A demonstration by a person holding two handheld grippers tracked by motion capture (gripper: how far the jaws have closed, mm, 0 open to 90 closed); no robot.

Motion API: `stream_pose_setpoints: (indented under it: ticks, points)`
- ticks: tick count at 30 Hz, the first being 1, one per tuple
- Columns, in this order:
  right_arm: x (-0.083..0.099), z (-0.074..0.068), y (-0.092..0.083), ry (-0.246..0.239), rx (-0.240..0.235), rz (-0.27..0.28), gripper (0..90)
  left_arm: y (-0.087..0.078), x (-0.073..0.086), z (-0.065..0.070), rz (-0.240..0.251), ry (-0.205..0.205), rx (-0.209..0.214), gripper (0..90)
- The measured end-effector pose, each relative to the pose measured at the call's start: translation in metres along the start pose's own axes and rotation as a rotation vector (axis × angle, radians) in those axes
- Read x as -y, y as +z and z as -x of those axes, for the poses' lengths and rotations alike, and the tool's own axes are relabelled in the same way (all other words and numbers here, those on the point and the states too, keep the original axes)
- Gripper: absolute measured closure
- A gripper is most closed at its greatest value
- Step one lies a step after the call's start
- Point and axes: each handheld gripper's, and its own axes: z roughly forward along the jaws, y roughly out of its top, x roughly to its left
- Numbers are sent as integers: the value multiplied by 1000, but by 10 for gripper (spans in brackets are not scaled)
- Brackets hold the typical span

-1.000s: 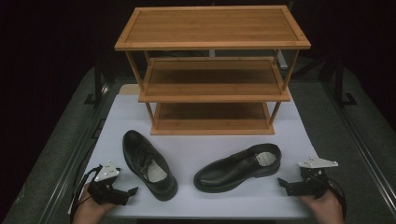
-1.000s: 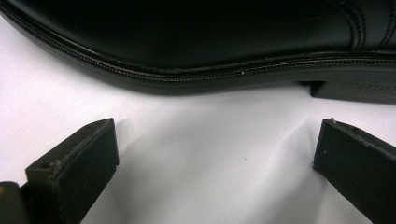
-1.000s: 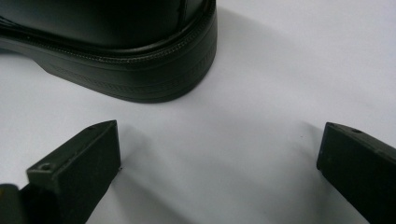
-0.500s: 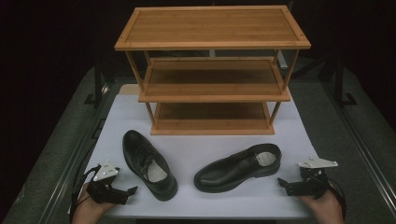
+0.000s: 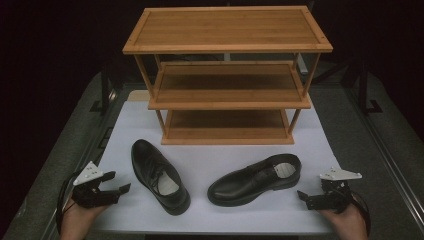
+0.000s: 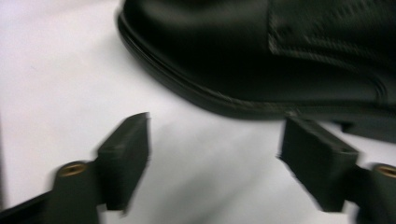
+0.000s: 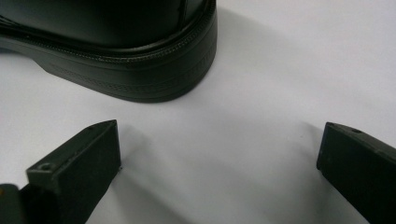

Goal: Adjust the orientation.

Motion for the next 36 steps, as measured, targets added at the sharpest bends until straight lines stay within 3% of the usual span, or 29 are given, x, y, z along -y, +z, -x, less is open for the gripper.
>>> stream_pose_setpoints:
  ticks: [2, 5, 8, 13, 17, 26, 30, 36]
  points:
    - [0, 0, 0, -1, 0, 0, 0, -1, -6, -5, 6, -2, 5, 388]
    - [0, 0, 0, -1, 0, 2, 0, -1, -13, -10, 5, -4, 8, 441]
    - [0, 0, 0, -3, -1, 3, 0, 0, -22, -17, 2, -7, 20, 600]
    - [0, 0, 0, -3, -1, 3, 0, 4, -34, -26, -13, -32, 45, 701]
    - [0, 0, 0, -2, -1, 3, 0, 10, -45, -33, -23, -41, 60, 886]
    - [0, 0, 0, -1, -1, 4, 0, 31, -70, -52, -17, -31, 7, 900]
    - [0, 0, 0, -3, -1, 5, 0, 42, -80, -63, -1, -34, -3, 900]
    - [0, 0, 0, -3, -1, 4, 0, 66, -88, -74, -26, -29, 2, 900]
